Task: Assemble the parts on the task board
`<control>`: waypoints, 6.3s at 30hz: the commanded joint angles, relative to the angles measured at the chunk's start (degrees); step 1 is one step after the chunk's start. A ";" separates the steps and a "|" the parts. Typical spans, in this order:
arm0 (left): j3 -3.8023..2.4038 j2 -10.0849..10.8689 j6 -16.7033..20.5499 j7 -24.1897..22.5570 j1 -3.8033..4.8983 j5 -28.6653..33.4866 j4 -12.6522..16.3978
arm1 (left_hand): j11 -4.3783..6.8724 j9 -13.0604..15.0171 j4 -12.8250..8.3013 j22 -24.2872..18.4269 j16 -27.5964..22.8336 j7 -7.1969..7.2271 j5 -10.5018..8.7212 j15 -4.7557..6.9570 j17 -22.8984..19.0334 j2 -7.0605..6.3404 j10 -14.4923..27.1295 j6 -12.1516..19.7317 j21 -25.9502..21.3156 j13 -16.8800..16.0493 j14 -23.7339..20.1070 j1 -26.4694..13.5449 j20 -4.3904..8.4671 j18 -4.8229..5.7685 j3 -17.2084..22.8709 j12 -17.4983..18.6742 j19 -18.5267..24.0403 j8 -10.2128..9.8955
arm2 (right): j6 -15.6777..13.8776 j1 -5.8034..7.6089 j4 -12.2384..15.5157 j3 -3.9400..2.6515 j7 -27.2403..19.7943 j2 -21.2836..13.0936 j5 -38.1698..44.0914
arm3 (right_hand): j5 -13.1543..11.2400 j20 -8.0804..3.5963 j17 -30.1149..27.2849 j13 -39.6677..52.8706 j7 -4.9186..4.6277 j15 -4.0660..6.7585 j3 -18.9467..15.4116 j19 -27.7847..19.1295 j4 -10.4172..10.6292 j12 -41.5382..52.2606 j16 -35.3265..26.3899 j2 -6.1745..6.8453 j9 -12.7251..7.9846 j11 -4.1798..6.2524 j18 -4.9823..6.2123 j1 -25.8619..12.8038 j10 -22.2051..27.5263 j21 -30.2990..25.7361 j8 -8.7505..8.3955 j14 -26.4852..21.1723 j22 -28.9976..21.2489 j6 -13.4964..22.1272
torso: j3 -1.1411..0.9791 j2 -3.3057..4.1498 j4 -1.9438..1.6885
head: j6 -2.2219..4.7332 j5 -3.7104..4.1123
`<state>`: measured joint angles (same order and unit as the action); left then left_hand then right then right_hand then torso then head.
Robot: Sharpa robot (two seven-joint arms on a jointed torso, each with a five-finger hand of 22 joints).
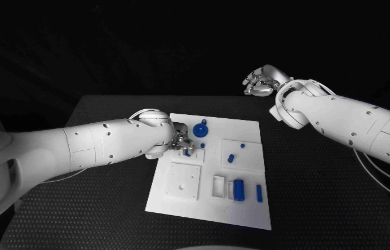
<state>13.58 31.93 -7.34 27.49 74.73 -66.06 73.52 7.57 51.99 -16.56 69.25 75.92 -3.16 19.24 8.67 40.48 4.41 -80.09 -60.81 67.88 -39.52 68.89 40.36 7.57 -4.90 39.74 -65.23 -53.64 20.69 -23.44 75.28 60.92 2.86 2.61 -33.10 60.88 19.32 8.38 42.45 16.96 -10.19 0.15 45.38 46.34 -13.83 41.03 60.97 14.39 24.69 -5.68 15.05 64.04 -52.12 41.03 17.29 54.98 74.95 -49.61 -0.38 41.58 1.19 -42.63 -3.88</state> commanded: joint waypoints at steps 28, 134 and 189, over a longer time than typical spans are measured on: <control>0.11 -0.66 -2.80 -0.04 -0.24 -0.32 -0.26 | 0.64 -0.46 5.33 0.43 0.42 5.75 -4.72 -0.19 -0.15 1.37 0.37 -13.82 -0.25 0.13 0.51 -1.96 5.78 -0.45 3.22 -0.65 -0.42 5.63 | 1.47 -0.02 0.17 -0.02 -0.42 -0.04 0.09 | 1.85 0.48 -0.54 -0.48 -0.17 -0.09 -0.31 -0.28 -0.34 0.56 0.53 -0.50 -0.24 0.05 -0.05 -0.14 -0.27 -0.27 0.35 -0.65 1.24 0.15 | 0.07 -0.01 -0.07 | 0.02 0.06; -4.34 -10.08 -1.85 -5.79 0.91 1.03 -26.81 | -6.61 -8.33 15.56 -1.46 -9.54 -2.30 -16.32 -3.77 -6.67 -13.30 10.57 5.98 -11.09 5.57 -10.39 2.56 2.74 1.88 -6.82 11.79 7.80 -8.13 | 2.04 -1.26 -0.42 -0.03 -0.84 0.11 -0.93 | 1.77 0.59 -1.52 -1.36 -0.25 -0.18 -0.59 -0.59 -0.75 1.01 1.22 -1.15 -0.60 -0.02 -0.05 0.05 -0.08 -0.29 0.49 -1.17 1.25 0.43 | 0.19 0.41 0.44 | 3.61 0.11; -4.13 -11.19 -4.43 -6.95 0.38 3.96 -28.60 | -5.02 -9.34 7.36 0.34 -8.65 -0.54 -16.18 -4.25 -7.54 -0.92 9.20 -0.34 -12.15 5.35 -10.30 9.84 2.29 2.06 -7.35 12.99 7.83 -4.85 | 2.24 -1.26 -0.54 -0.03 -0.84 0.57 -0.93 | 1.88 0.66 -1.71 -1.51 -0.29 -0.21 -0.80 -0.59 -0.67 1.13 1.39 -1.13 -0.66 -0.05 -0.07 -0.22 -0.09 -0.26 0.54 -1.21 1.26 0.44 | 0.18 0.41 0.40 | 3.12 0.04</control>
<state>9.45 20.84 -11.06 21.18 75.13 -62.68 44.87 2.25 42.32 -8.97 69.52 67.05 -3.77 3.04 4.78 32.98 3.13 -70.97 -60.76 56.11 -34.11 58.44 49.69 5.32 -3.54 32.34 -52.58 -46.06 15.52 -21.77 74.04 60.37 2.86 2.18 -32.58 59.77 20.86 8.78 40.84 15.51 -10.40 -0.03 44.75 45.94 -14.46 41.92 62.10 13.56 24.12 -5.43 15.03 63.97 -52.08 41.02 17.53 53.97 74.94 -49.40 -0.19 41.99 1.60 -39.47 -3.86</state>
